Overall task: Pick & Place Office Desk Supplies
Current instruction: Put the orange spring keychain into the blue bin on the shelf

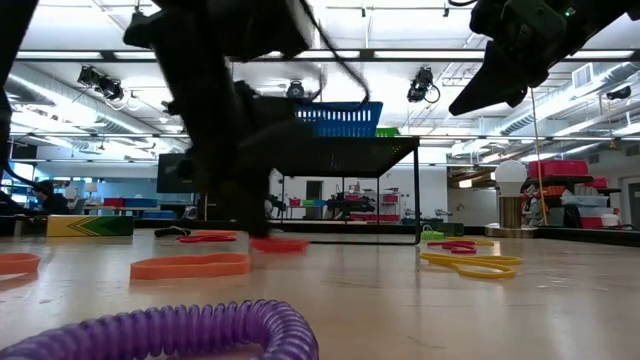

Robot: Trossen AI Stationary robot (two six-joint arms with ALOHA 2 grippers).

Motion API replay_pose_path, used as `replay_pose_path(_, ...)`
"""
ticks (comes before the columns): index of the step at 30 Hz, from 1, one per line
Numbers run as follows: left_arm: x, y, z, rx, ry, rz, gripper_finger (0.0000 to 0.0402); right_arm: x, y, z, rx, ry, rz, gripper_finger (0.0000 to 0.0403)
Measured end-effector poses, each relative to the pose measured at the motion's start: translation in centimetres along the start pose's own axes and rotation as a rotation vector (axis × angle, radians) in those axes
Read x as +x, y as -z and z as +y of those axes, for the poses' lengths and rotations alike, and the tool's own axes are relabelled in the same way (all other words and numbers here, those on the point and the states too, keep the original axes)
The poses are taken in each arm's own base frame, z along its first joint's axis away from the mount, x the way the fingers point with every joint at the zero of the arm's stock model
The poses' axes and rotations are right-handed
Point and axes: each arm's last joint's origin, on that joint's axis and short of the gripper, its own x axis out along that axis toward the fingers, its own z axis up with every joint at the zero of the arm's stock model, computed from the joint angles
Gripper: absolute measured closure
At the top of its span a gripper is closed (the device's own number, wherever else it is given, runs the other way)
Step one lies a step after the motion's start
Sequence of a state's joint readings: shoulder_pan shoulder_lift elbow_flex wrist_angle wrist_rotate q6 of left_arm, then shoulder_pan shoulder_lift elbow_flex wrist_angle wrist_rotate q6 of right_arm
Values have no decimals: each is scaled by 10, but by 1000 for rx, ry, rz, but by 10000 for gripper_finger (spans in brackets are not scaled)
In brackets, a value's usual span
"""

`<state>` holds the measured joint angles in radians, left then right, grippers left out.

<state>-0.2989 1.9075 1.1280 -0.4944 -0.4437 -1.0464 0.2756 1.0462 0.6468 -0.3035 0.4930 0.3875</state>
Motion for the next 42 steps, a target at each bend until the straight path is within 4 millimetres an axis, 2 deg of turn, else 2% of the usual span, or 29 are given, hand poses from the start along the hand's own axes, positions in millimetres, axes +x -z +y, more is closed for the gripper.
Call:
replay_pose_path(4,-2,4,4,65,-19,63,380,0,0,0,-1,1,0,396)
replay_pose_path(8,-1,3,4,83,4,106,343,0,0,0,0,0,-1,396)
replay_pose_path(14,3,-4,8,-37,20,162,272,0,0,0,1,0,-1,396)
replay_pose_path(18,5,-8,11,-106,14,168,250,0,0,0,1,0,-2,396)
replay_pose_path(22,5,-9,11,-76,21,170,269,0,0,0,0,0,-1,396)
replay_pose_path(30,2,-5,13,48,6,190,380,0,0,0,-2,5,-3,396)
replay_pose_path(34,-12,-2,14,140,13,176,389,0,0,0,-1,5,-3,396)
replay_pose_path(42,-63,-10,19,210,95,98,390,0,0,0,47,7,-7,396)
